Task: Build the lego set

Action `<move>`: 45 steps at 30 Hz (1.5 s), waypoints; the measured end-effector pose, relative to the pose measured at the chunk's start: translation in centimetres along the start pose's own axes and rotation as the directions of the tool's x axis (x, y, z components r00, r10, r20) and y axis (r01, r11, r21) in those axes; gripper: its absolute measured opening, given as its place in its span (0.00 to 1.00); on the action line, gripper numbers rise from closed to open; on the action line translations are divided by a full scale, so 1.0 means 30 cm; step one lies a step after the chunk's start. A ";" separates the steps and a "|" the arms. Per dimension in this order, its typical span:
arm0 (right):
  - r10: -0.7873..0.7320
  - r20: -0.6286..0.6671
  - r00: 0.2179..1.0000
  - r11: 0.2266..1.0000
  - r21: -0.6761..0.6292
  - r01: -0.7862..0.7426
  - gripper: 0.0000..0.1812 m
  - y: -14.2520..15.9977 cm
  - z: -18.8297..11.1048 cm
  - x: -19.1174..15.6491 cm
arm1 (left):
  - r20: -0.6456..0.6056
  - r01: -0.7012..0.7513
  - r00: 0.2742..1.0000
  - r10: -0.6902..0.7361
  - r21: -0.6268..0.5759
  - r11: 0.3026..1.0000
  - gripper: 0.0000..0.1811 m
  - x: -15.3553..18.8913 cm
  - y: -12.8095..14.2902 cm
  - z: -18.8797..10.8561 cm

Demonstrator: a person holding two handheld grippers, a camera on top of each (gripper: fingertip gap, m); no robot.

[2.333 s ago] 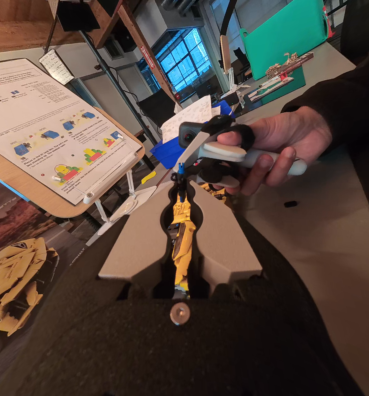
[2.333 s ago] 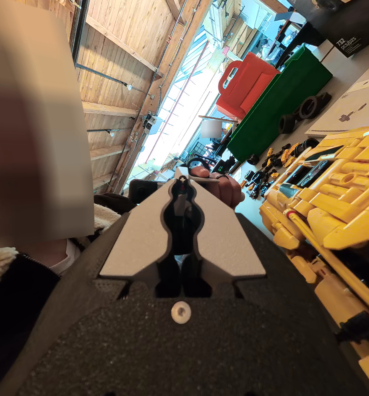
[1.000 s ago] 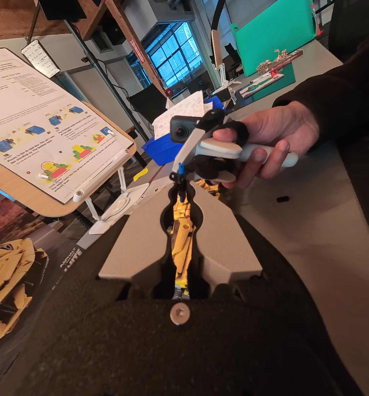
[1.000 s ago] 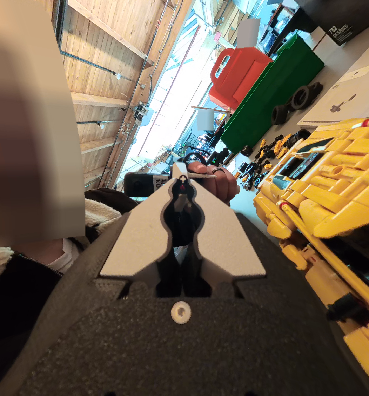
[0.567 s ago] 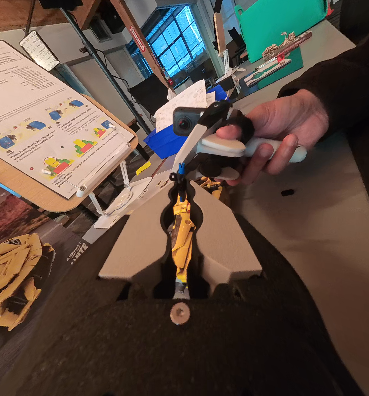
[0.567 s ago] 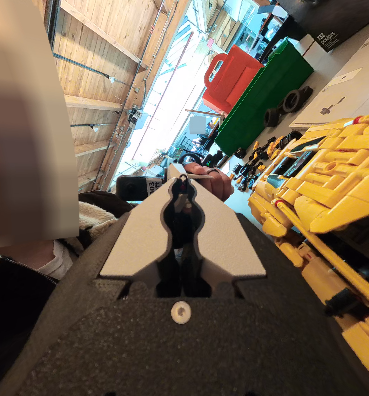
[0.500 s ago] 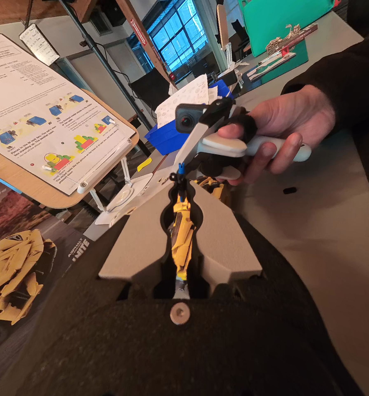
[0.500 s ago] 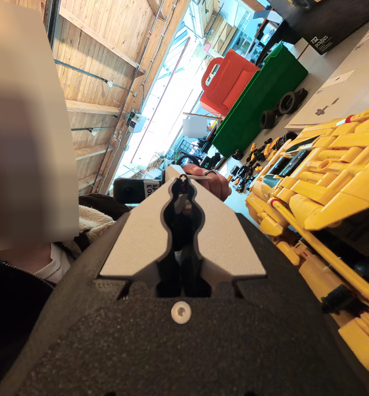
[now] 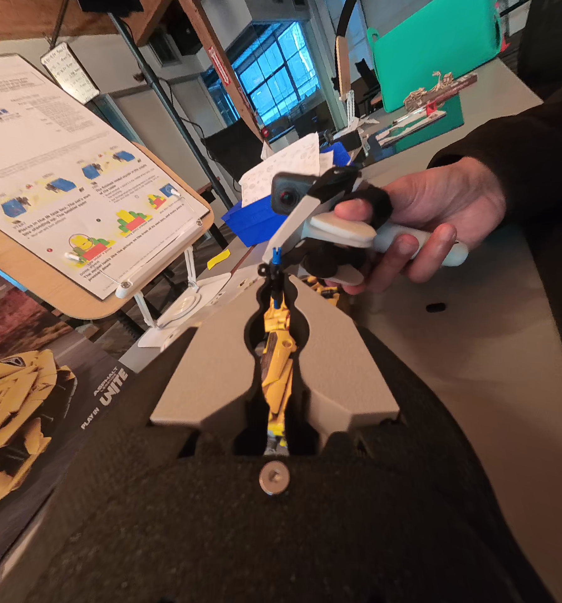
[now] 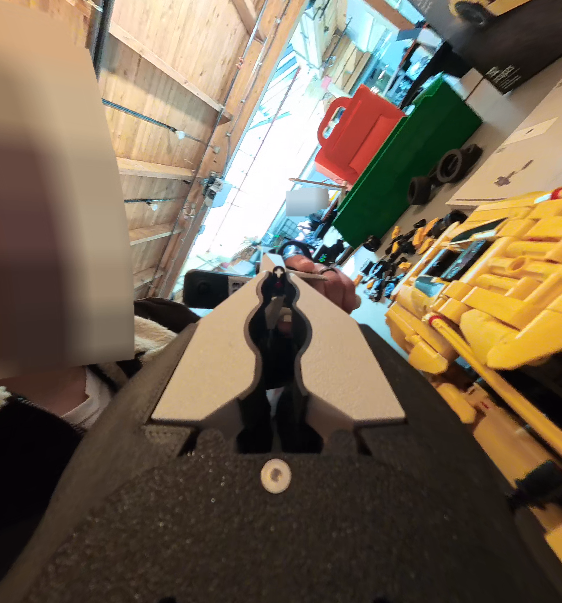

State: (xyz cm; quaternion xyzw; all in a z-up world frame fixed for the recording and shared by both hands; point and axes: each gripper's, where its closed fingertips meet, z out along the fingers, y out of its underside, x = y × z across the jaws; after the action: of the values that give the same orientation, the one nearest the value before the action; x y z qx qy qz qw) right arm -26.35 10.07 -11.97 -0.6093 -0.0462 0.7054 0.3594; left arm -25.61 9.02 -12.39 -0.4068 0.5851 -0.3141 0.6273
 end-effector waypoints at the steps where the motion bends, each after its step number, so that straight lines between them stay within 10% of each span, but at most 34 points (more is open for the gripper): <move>1: 0.029 0.026 0.999 1.000 -0.004 -0.029 0.03 0.001 0.001 -0.007 | -0.001 -0.006 1.000 0.006 0.012 1.000 0.04 0.002 -0.007 -0.002; 45: -0.120 -0.122 0.985 0.921 -0.385 0.064 0.03 0.116 -0.082 0.032 | -0.122 -0.163 0.980 0.155 -0.053 0.985 0.03 0.105 0.041 0.016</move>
State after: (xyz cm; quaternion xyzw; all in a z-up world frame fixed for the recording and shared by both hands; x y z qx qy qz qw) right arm -25.71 7.12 -15.14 -0.7136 -0.1844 0.6197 0.2698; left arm -24.85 6.92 -14.99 -0.3592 0.6611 -0.2677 0.6018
